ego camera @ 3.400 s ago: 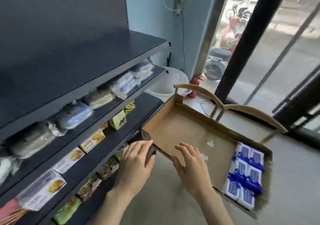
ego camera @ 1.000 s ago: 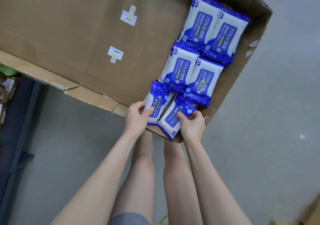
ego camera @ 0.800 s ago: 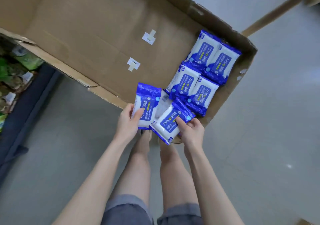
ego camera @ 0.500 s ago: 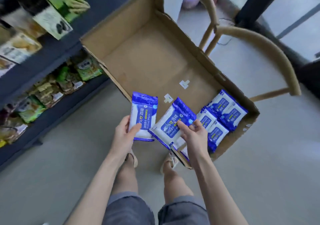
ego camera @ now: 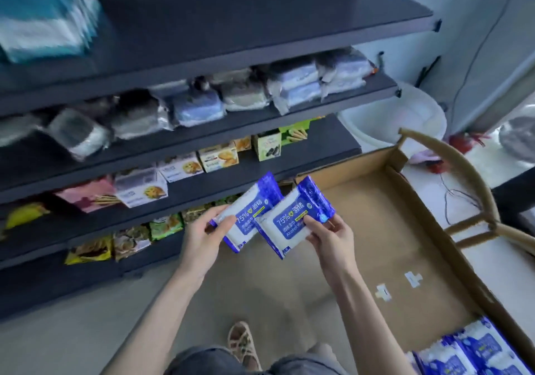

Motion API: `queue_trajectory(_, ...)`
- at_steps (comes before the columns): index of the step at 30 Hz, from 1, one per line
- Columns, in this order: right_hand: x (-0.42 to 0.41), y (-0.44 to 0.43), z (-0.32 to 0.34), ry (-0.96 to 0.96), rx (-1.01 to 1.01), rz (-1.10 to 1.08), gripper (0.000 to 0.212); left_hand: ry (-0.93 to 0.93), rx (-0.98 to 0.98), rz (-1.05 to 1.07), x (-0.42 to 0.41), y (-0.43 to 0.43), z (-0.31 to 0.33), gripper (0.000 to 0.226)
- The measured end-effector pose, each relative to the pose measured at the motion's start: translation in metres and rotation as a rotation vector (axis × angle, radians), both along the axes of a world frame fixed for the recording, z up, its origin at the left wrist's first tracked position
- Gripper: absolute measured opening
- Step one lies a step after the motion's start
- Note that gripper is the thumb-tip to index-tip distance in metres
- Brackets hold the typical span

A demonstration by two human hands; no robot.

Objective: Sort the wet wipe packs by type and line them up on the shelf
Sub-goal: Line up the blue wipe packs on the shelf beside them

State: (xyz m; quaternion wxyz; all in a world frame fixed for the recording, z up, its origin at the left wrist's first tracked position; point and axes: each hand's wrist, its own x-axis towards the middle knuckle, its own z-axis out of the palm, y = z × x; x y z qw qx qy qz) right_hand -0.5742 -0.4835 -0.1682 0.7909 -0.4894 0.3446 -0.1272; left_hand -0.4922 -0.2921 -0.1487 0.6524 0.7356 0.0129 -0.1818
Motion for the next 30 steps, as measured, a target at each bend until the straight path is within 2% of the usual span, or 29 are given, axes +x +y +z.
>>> queue_trajectory(5,0.098,0.037,0.052,-0.153,-0.078,0.087,0.037,-0.152,0.023,0.046,0.084,0.051,0.049,0.028)
queue_trajectory(9,0.173,0.049,0.099,-0.248,-0.129,0.137,0.056,-0.313,0.026,0.138,0.151,0.067,0.099,0.025)
queue_trajectory(13,0.246,0.052,0.137,-0.345,-0.196,0.205,0.064,-0.466,0.095,0.135,0.221,0.074,0.141,0.02)
queue_trajectory(15,0.284,0.052,0.152,-0.382,-0.223,0.244,0.058,-0.504,0.132,0.133,0.258,0.074,0.157,0.016)
queue_trajectory(19,0.365,0.045,0.172,-0.374,-0.287,0.335,0.025,-0.573,0.218,0.14,0.337,0.065,0.178,0.014)
queue_trajectory(22,0.428,0.036,0.179,-0.35,-0.293,0.357,0.013,-0.589,0.341,0.14,0.397,0.057,0.189,0.011)
queue_trajectory(27,0.522,0.026,0.176,-0.32,-0.413,0.405,0.007,-0.575,0.588,0.09,0.485,0.047,0.204,0.008)
queue_trajectory(30,0.568,0.023,0.169,-0.29,-0.501,0.435,0.01,-0.521,0.61,0.082,0.525,0.044,0.207,0.007)
